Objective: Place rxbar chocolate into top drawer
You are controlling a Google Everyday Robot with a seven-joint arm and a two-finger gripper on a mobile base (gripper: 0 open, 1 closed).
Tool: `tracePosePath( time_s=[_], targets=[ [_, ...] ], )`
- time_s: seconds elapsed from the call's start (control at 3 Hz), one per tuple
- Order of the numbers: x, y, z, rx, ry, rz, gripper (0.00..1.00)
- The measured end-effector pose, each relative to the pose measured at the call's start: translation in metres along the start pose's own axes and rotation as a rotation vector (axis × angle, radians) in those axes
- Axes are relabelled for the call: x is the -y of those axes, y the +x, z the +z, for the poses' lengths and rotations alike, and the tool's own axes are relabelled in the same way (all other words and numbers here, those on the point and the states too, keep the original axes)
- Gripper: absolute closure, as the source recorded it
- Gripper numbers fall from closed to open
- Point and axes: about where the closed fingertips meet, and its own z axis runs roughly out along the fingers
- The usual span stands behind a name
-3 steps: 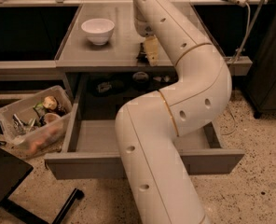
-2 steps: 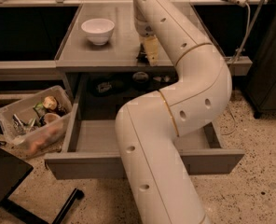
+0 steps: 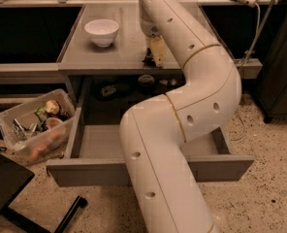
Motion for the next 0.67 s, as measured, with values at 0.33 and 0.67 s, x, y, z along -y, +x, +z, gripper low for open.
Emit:
tracePosePath(
  time_s=[0.33,0.67],
  targets=[
    [0.0001,0.0,-0.0002,0.0,0.0,0.0,1.0],
    [-0.0009,-0.0001,-0.0072,0.0,0.001,0.0,1.0]
  ],
)
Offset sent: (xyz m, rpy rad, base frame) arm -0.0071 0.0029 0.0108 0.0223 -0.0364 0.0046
